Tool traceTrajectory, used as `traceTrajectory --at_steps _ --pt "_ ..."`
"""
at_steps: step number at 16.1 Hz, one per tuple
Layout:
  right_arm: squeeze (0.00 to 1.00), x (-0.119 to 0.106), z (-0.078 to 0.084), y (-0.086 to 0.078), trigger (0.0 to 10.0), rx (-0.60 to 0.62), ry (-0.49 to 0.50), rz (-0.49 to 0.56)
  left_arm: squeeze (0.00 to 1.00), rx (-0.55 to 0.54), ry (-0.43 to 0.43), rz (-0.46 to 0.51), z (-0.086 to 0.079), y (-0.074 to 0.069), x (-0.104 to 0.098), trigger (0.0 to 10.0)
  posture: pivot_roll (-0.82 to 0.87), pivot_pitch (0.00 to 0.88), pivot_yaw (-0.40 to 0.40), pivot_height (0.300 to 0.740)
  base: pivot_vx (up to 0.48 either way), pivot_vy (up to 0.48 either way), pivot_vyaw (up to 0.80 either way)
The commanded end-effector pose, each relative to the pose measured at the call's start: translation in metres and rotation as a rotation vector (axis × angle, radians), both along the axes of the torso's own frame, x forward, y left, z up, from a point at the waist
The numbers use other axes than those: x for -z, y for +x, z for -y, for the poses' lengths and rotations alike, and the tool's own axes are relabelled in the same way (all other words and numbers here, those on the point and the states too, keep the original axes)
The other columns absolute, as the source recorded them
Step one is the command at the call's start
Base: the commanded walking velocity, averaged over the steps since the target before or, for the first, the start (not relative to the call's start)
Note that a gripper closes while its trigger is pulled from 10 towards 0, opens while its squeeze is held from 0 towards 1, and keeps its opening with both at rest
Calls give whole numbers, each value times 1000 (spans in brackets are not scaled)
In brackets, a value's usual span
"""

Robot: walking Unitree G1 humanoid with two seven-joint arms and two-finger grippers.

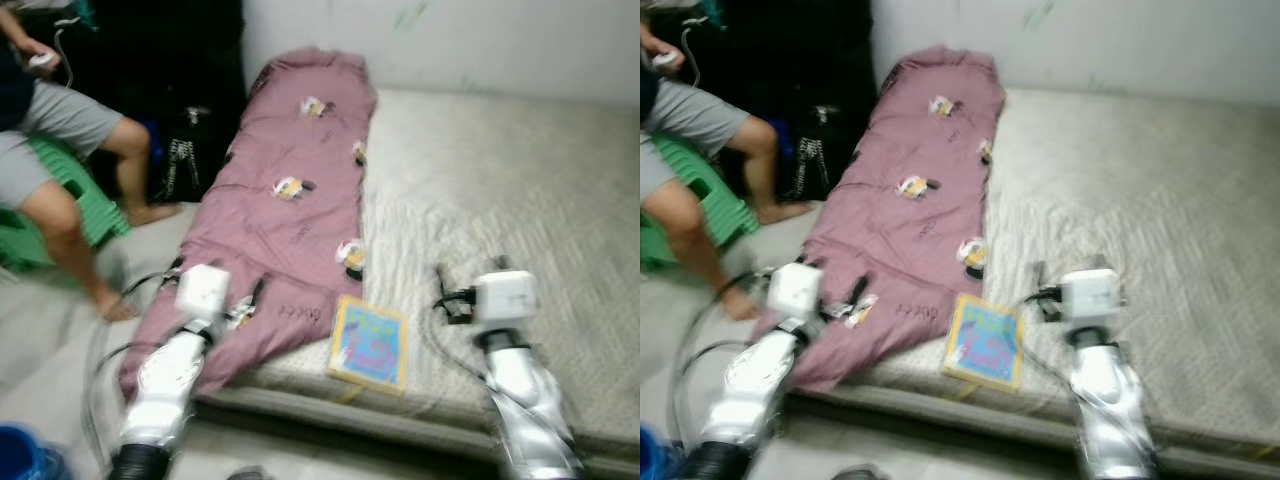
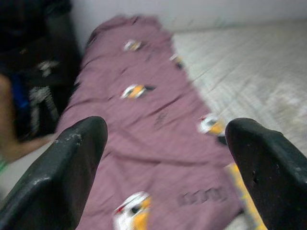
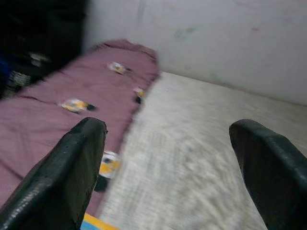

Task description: Clean up the room

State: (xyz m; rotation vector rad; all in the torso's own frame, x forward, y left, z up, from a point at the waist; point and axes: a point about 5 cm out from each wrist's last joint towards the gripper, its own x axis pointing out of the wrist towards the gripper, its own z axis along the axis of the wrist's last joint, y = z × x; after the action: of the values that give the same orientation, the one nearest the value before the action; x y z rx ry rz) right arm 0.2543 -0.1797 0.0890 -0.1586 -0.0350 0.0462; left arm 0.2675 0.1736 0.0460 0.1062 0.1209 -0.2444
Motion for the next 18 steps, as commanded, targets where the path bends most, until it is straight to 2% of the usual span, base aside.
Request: traceTrajectory --at_steps 1,4,12,14,18 --pt "0 3 12 -5 10000 30 -19 -14 0 17 -13 25 9 6 -6 10000 -138 0 44 740 0 0 0" --pt "0 3 14 -4 10000 37 -20 -19 0 9 -11 20 10 6 -5 10000 -140 0 41 740 0 0 0" --pt "0 3 16 -3 10000 38 -20 -21 0 1 -6 22 12 7 -4 10000 -140 0 35 740 0 0 -723" --pt "0 4 16 -3 10000 38 -22 -22 0 1 -7 23 12 7 -4 10000 -139 0 34 740 0 0 0" --pt "0 4 16 -1 10000 35 -26 -22 0 6 -14 25 13 6 -5 10000 -137 0 33 740 0 -305 0"
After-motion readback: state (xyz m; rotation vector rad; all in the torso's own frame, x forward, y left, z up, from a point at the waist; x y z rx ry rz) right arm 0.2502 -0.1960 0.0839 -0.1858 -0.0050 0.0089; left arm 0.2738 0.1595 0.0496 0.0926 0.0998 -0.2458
